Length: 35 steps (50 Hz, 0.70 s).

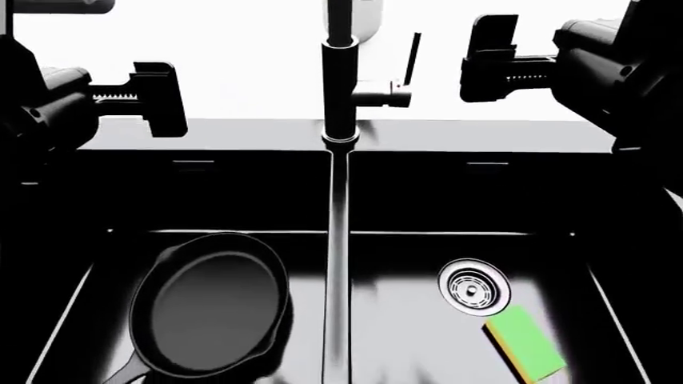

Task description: Pick the pan and sponge and place them into the sink. Then turn on the water.

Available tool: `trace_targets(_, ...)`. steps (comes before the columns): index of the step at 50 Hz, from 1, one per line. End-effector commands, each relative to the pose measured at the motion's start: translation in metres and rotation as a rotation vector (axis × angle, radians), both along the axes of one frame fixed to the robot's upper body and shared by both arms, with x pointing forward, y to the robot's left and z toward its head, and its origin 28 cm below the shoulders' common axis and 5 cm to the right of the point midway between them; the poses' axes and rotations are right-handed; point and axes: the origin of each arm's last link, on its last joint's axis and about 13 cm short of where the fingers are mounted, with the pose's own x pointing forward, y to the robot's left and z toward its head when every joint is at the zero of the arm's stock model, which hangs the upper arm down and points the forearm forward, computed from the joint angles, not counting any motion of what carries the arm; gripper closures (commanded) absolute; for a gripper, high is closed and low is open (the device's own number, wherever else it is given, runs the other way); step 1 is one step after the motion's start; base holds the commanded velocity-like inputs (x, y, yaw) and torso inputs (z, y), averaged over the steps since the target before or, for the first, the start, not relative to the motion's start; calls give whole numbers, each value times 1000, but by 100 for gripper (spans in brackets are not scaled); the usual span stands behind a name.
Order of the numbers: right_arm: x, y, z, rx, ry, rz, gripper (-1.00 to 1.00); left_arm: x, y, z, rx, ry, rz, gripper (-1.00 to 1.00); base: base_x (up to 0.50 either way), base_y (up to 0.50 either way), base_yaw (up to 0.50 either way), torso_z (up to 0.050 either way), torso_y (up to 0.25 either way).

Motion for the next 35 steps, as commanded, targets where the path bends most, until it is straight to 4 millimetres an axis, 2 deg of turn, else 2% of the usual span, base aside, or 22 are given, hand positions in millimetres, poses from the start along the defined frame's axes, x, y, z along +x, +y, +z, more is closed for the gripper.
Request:
trace_targets(1,0,-2,2,-8,0,-6,-100,0,0,2,3,-8,1,-100,0,0,0,0,-203)
trace_targets(7,2,-2,2,-6,-2,-8,-100,0,0,3,2,-14,4,-100,0,0,0,0,-205)
trace_targets(13,7,-1,1,-12,-14,-11,-100,-1,-2,3,6,-16,-5,-100,0,0,0,0,0)
trace_targets(28,54,15,-9,-74,-19,8,-100,3,0,-11,-14,-3,-1,-100,0,0,0,0,0)
trace_targets(35,68,21,-11,-67,-9,32,-100,6,-1,-17,-21,13,-12,-100,0,0,0,0,0)
